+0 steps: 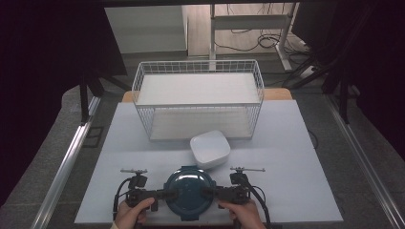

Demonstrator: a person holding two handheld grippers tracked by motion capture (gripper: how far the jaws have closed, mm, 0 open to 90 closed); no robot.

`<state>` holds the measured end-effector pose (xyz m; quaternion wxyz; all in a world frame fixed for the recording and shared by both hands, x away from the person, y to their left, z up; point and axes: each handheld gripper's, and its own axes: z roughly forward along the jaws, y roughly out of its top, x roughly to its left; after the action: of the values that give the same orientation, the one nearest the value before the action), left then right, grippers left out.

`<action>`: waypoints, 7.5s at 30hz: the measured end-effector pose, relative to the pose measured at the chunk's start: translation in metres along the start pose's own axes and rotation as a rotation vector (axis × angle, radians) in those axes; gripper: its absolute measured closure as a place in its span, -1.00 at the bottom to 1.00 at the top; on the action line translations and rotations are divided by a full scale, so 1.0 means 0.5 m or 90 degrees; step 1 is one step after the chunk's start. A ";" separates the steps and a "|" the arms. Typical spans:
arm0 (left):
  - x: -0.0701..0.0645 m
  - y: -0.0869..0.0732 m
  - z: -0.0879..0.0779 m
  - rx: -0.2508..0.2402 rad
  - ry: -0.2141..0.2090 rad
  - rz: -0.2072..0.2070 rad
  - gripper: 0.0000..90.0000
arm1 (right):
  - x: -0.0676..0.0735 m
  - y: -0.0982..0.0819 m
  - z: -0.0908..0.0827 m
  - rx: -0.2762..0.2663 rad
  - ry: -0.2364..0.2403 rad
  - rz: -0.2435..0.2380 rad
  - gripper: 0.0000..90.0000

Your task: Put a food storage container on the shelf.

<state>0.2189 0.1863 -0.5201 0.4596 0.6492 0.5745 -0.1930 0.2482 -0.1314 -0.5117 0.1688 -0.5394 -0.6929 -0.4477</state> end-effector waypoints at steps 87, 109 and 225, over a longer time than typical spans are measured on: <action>-0.234 0.277 -0.132 -0.111 -0.008 0.166 -0.07 | 0.202 0.312 -0.172 -0.110 0.007 -0.217 -0.10; -0.258 0.365 -0.156 -0.117 -0.011 0.191 -0.07 | 0.238 0.405 -0.185 -0.113 0.000 -0.237 -0.11; -0.203 0.445 -0.107 -0.176 0.059 0.268 -0.43 | 0.120 0.465 -0.202 -0.162 -0.083 -0.266 -0.61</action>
<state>0.3826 0.1909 -0.3308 0.5474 0.6937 0.4677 0.0173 0.4101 -0.1724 -0.3122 -0.0421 -0.4291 -0.7369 -0.5207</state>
